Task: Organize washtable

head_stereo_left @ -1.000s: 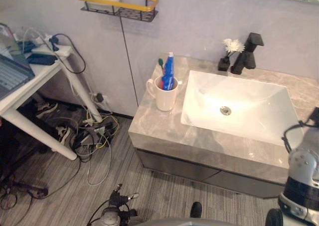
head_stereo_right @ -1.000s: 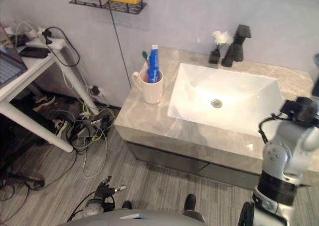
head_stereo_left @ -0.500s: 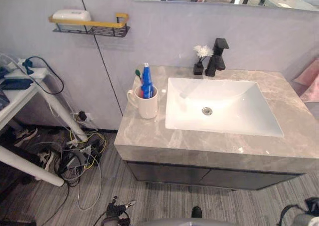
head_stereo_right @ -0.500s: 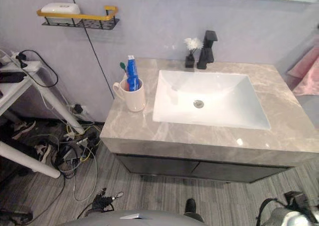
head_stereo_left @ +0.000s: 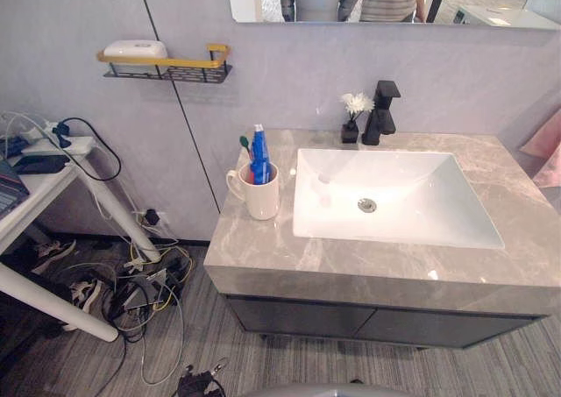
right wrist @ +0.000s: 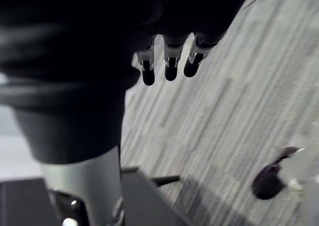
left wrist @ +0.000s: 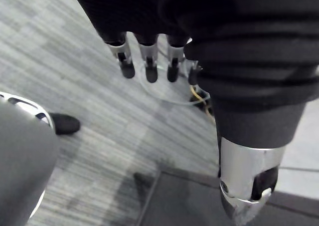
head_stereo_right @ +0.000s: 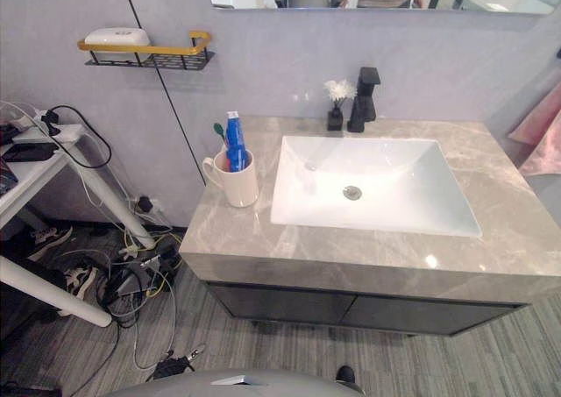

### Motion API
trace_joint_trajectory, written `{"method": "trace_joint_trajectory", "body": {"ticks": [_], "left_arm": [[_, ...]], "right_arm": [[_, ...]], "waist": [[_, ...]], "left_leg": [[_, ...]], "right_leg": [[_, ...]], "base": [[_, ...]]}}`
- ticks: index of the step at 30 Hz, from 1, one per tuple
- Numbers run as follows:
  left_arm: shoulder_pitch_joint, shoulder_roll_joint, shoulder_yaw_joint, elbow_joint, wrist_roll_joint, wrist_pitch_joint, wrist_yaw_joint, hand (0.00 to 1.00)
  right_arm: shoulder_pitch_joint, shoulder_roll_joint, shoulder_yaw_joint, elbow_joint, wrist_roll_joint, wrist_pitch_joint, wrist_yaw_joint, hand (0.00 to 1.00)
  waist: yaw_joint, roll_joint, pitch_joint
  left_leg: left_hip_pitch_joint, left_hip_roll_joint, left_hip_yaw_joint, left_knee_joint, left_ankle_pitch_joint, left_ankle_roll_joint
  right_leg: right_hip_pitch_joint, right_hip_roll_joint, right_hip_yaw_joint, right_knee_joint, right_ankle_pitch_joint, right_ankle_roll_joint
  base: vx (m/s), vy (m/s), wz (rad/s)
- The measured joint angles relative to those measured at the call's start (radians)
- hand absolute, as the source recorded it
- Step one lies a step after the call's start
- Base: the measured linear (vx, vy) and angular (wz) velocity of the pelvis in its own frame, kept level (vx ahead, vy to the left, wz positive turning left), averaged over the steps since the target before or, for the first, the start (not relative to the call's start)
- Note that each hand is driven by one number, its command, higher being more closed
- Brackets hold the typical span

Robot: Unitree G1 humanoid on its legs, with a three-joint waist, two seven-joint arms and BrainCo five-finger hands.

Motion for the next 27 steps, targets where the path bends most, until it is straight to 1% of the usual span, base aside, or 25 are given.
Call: {"method": "trace_joint_trajectory", "body": {"ticks": [1,3,4,5,6,8,9,10,11,13,15,16,17,18,19,20,22,23,25,27], "left_arm": [[-0.003,-0.001,0.016,0.005,-0.011,0.0,0.0,0.0],[-0.009,-0.002,0.039,0.012,-0.082,0.0,-0.01,0.0],[-0.013,-0.003,0.054,0.0,-0.155,-0.002,-0.012,0.0],[-0.013,-0.003,0.056,-0.015,-0.192,-0.003,-0.013,0.0],[-0.013,-0.003,0.056,-0.065,-0.254,-0.006,-0.014,0.0],[-0.012,-0.004,0.06,-0.197,-0.341,-0.015,-0.016,0.0],[-0.01,-0.004,0.064,-0.302,-0.398,-0.03,-0.01,0.0],[-0.009,-0.004,0.064,-0.355,-0.418,-0.04,-0.004,0.0],[-0.005,-0.004,0.067,-0.455,-0.453,-0.06,0.003,0.0],[-0.004,-0.006,0.075,-0.602,-0.478,-0.08,0.023,0.0],[-0.007,-0.005,0.076,-0.799,-0.487,-0.11,0.057,0.0],[-0.008,-0.005,0.075,-0.848,-0.487,-0.118,0.067,0.0],[-0.009,-0.006,0.071,-0.934,-0.484,-0.137,0.085,0.0],[-0.009,-0.006,0.071,-0.999,-0.484,-0.142,0.098,0.0],[-0.009,-0.005,0.063,-1.084,-0.483,-0.149,0.112,1.0],[-0.009,-0.005,0.057,-1.122,-0.47,-0.157,0.119,1.0],[-0.01,-0.003,0.04,-1.255,-0.4,-0.185,0.142,1.0],[-0.01,-0.003,0.034,-1.281,-0.393,-0.187,0.146,1.0],[-0.008,-0.001,0.01,-1.348,-0.364,-0.202,0.149,1.0],[-0.006,0.0,-0.017,-1.412,-0.343,-0.222,0.149,1.0]], "right_arm": [[-0.009,0.002,-0.023,0.036,0.011,0.003,0.002,0.0],[-0.025,-0.003,-0.044,0.103,0.073,0.041,0.028,0.0],[-0.038,-0.006,-0.045,0.129,0.106,0.046,0.048,0.0],[-0.046,-0.006,-0.044,0.133,0.11,0.056,0.058,0.0],[-0.059,-0.008,-0.039,0.134,0.11,0.063,0.079,0.0],[-0.095,-0.014,-0.001,0.132,0.11,0.062,0.094,0.0],[-0.113,-0.017,0.025,0.129,0.112,0.061,0.104,0.0],[-0.12,-0.017,0.038,0.125,0.113,0.06,0.109,0.0],[-0.134,-0.018,0.057,0.123,0.114,0.059,0.117,0.0],[-0.139,-0.016,0.105,0.12,0.114,0.057,0.122,0.0],[-0.14,-0.018,0.158,0.124,0.114,0.054,0.124,0.0],[-0.14,-0.018,0.166,0.124,0.114,0.052,0.125,0.0],[-0.136,-0.022,0.194,0.124,0.114,0.046,0.127,0.0],[-0.137,-0.023,0.2,0.123,0.114,0.038,0.132,0.0],[-0.138,-0.023,0.204,0.121,0.114,0.033,0.14,0.0],[-0.137,-0.024,0.208,0.12,0.114,0.031,0.144,0.0],[-0.134,-0.03,0.233,0.118,0.114,0.027,0.157,0.0],[-0.134,-0.03,0.233,0.118,0.114,0.027,0.159,0.0],[-0.132,-0.03,0.233,0.118,0.114,0.021,0.168,0.0],[-0.13,-0.03,0.234,0.118,0.114,0.017,0.173,0.0]], "waist": [[-0.001,-0.001,0.001],[-0.006,-0.003,0.008],[-0.006,-0.003,0.01],[-0.006,-0.003,0.011],[-0.006,0.001,0.015],[-0.005,-0.002,0.025],[-0.003,-0.004,0.033],[0.0,-0.005,0.035],[0.004,-0.006,0.036],[0.011,-0.006,0.036],[0.017,-0.006,0.036],[0.018,-0.008,0.036],[0.02,-0.007,0.037],[0.02,-0.003,0.039],[0.02,-0.004,0.038],[0.02,-0.003,0.039],[0.017,-0.001,0.04],[0.016,0.0,0.04],[0.017,0.006,0.044],[0.017,0.007,0.044]], "left_leg": [[0.0,0.0,-0.003,0.0,-0.001,0.002],[-0.001,0.0,-0.024,-0.001,-0.003,0.002],[-0.003,0.0,-0.03,-0.003,-0.003,0.002],[-0.004,0.0,-0.032,-0.003,-0.003,0.002],[-0.005,0.0,-0.039,-0.003,-0.003,0.002],[-0.008,0.0,-0.047,-0.002,-0.003,0.002],[-0.009,0.001,-0.053,-0.002,-0.003,0.002],[-0.009,0.001,-0.055,-0.002,-0.003,0.002],[-0.009,0.001,-0.058,-0.002,-0.003,0.002],[-0.011,0.0,-0.06,0.002,-0.002,0.0],[-0.029,-0.001,-0.068,0.012,-0.005,0.002],[-0.031,-0.002,-0.069,0.012,-0.005,0.002],[-0.031,-0.002,-0.069,0.013,-0.005,0.002],[-0.031,-0.002,-0.068,0.014,-0.005,0.002],[-0.031,-0.002,-0.068,0.014,-0.005,0.002],[-0.031,-0.002,-0.068,0.014,-0.005,0.002],[-0.031,-0.002,-0.067,0.017,-0.005,0.003],[-0.031,-0.002,-0.067,0.018,-0.006,0.003],[-0.031,-0.002,-0.068,0.024,-0.009,0.008],[-0.031,-0.002,-0.068,0.03,-0.011,0.008]], "right_leg": [[0.001,0.0,-0.002,0.0,-0.001,0.001],[0.009,-0.001,-0.017,-0.001,-0.004,0.005],[0.01,-0.001,-0.022,-0.001,-0.006,0.007],[0.01,-0.001,-0.023,-0.001,-0.006,0.007],[0.011,-0.002,-0.026,-0.001,-0.006,0.007],[0.016,-0.002,-0.035,0.0,-0.007,0.008],[0.019,-0.002,-0.04,-0.001,-0.008,0.008],[0.02,-0.002,-0.042,0.0,-0.009,0.008],[0.023,-0.002,-0.043,0.0,-0.01,0.008],[0.025,-0.004,-0.046,0.005,-0.013,0.009],[0.02,-0.009,-0.054,0.006,-0.016,0.013],[0.02,-0.009,-0.057,0.006,-0.016,0.013],[0.02,-0.01,-0.058,0.006,-0.016,0.013],[0.02,-0.01,-0.059,0.007,-0.016,0.013],[0.02,-0.01,-0.059,0.007,-0.016,0.013],[0.02,-0.01,-0.059,0.007,-0.016,0.013],[0.021,-0.01,-0.059,0.007,-0.016,0.013],[0.022,-0.01,-0.059,0.007,-0.016,0.013],[0.024,-0.01,-0.059,0.007,-0.016,0.013],[0.027,-0.011,-0.057,0.007,-0.015,0.013]], "base": [[0.03,0.011,0.1],[0.04,0.003,0.17],[0.04,0.002,0.16],[0.03,0.001,0.1],[0.02,-0.001,0.1],[0.01,-0.001,0.14],[0.01,-0.001,0.13],[0.02,0.0,0.12],[0.03,0.006,0.08],[0.05,0.008,0.07],[0.05,0.011,0.14],[0.04,0.014,0.11],[0.03,0.011,0.03],[0.03,0.01,0.01],[0.0,0.0,0.0],[0.0,0.0,0.0],[0.0,0.0,0.0],[0.0,0.0,0.0],[0.0,0.0,0.0],[0.0,0.0,0.0]]}}
